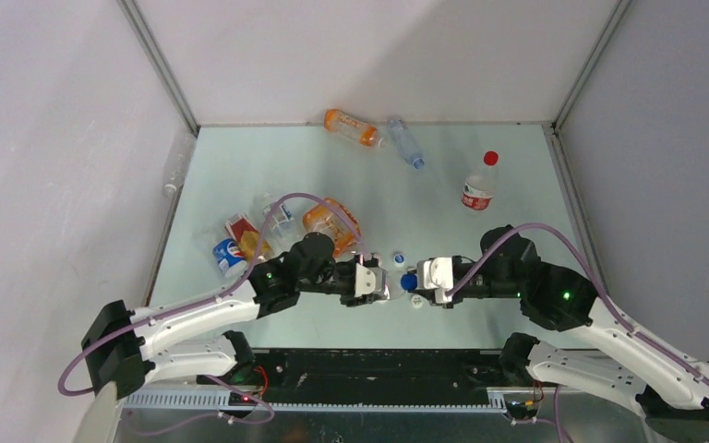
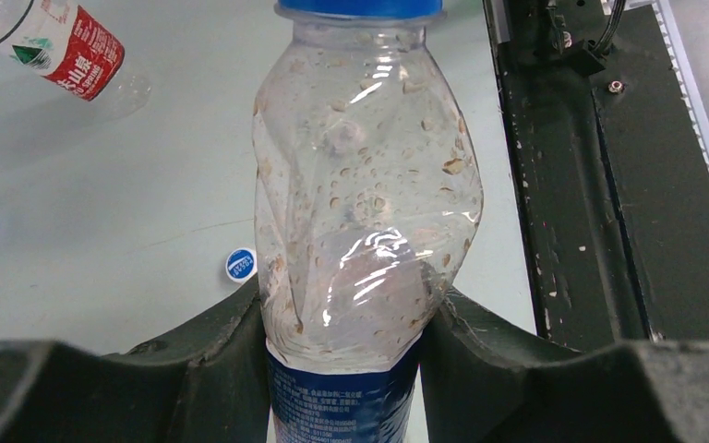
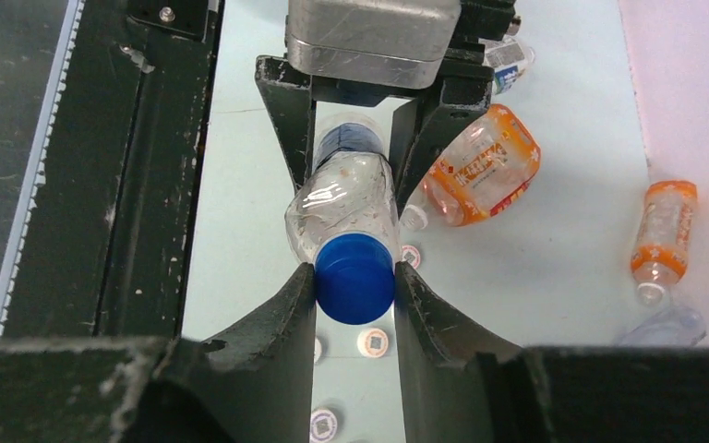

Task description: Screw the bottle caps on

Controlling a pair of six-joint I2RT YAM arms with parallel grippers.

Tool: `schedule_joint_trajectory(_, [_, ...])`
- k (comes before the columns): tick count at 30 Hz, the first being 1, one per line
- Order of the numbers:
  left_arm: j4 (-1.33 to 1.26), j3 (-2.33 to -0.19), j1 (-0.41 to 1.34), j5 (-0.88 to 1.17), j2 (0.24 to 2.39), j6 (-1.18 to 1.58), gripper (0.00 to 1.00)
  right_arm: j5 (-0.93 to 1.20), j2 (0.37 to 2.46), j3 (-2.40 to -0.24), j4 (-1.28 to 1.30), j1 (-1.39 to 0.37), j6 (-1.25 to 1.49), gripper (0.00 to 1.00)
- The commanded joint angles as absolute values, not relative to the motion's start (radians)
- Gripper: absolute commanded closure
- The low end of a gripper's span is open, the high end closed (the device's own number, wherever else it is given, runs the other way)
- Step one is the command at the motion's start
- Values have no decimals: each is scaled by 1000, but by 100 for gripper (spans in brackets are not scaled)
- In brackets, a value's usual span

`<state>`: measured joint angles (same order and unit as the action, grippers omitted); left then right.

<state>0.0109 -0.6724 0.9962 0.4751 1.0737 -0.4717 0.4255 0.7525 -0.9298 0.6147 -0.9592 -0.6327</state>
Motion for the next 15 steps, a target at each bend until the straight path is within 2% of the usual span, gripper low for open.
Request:
schedule_joint_trajectory(1, [-108,-706,1005,386,1071,-469,71,372,786,-934,518,-965,-434,100])
schedule_joint_trajectory(4, [-238,-658,1035,219,1067,-453,71,153,832,-934,457,-965,-84,100])
schedule_joint_trajectory(8, [-360,-605,1113,-122,1092,-505,71,-178,867,-936,454,-964,452,100])
schedule_joint_trajectory(10, [-438,-574,1153,-263,1104,-546,70,-243,877,-940,490,-963,656,100])
schedule_joint_trajectory(13, [-516,-539,1185,-372,1116,-565,70,-237,884,-944,494,-964,738,100])
schedule_joint_trajectory(15, [-497,-545,1186,-359,1117,-542,70,-216,869,-947,472,-965,680,89])
